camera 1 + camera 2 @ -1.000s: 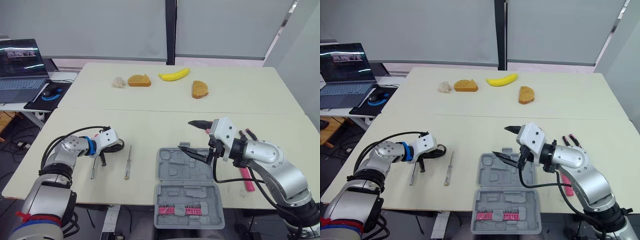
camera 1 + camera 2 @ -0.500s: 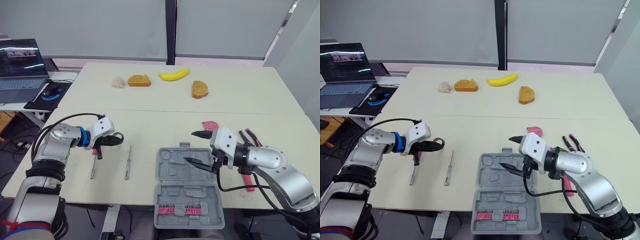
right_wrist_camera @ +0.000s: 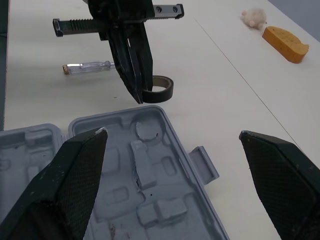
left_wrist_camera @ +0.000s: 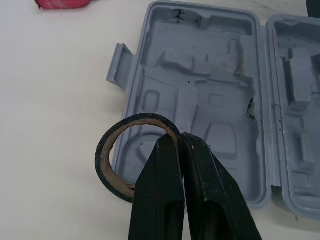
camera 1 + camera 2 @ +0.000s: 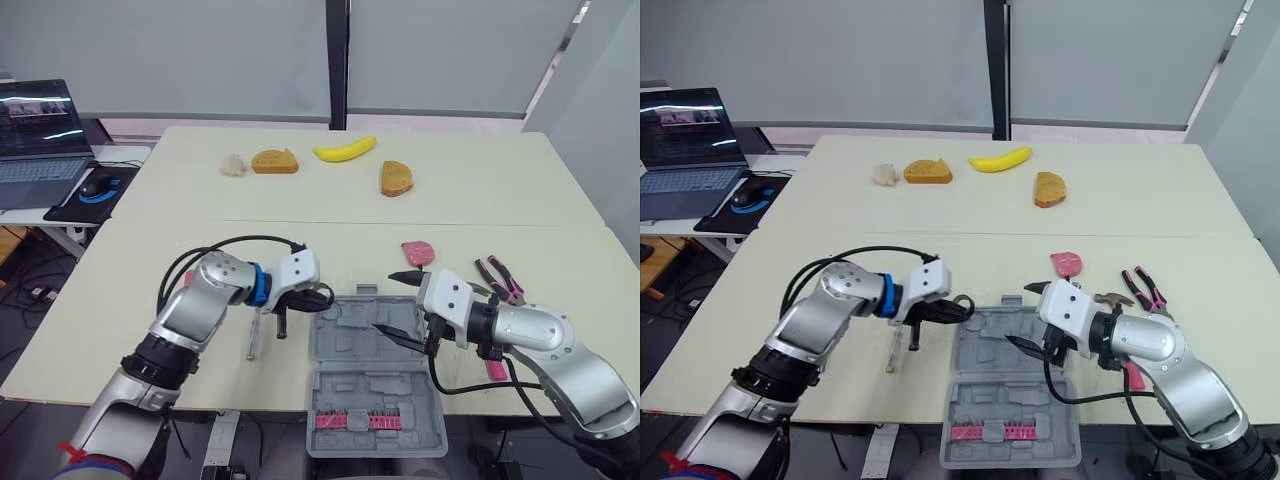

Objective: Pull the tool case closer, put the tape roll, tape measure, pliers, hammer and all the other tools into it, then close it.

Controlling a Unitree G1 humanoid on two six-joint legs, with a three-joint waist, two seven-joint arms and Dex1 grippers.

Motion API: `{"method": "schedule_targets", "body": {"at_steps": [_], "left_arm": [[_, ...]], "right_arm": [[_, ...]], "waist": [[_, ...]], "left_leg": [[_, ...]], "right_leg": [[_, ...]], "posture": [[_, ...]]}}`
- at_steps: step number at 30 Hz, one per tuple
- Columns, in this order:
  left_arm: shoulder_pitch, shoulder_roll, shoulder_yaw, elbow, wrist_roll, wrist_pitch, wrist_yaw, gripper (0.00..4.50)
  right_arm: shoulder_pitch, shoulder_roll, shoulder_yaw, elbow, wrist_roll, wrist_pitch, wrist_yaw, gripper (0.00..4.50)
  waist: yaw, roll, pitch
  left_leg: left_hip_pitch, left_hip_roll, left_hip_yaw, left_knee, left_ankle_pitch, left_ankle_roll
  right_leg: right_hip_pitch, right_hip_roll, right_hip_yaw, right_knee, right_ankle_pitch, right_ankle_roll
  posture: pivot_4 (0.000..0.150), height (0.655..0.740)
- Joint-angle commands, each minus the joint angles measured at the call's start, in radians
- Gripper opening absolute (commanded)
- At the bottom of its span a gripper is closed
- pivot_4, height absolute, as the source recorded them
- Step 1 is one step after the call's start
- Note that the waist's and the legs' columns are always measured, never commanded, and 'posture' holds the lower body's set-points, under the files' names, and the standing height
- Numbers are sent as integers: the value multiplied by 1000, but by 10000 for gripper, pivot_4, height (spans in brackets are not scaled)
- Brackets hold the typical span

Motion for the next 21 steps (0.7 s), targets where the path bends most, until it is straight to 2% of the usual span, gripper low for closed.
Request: {"method": "schedule_targets", "body": {"at_steps": [1,7,21], "left_arm": [[-9,-22,-29,1,25,19,44,367],[-11,-61,-63,22,37,58,87,367],[-8,-74,-84,63,46,87,129,367]], "right_arm": [[4,1,-12,-49,-6,2,-14,45000],[12,-7,-16,-58,-9,11,-22,45000],[20,-7,-11,-60,-20,16,-24,45000]], "waist": [[1,0,0],[2,0,0],[2,0,0]], "left_leg": [[0,0,0,0,0,0],[0,0,0,0,0,0],[0,0,0,0,0,0]], "right_leg": [[0,0,0,0,0,0],[0,0,0,-1,0,0],[0,0,-1,-2,0,0]], "posture": [[1500,7400],[1500,7400],[1500,7400]]}}
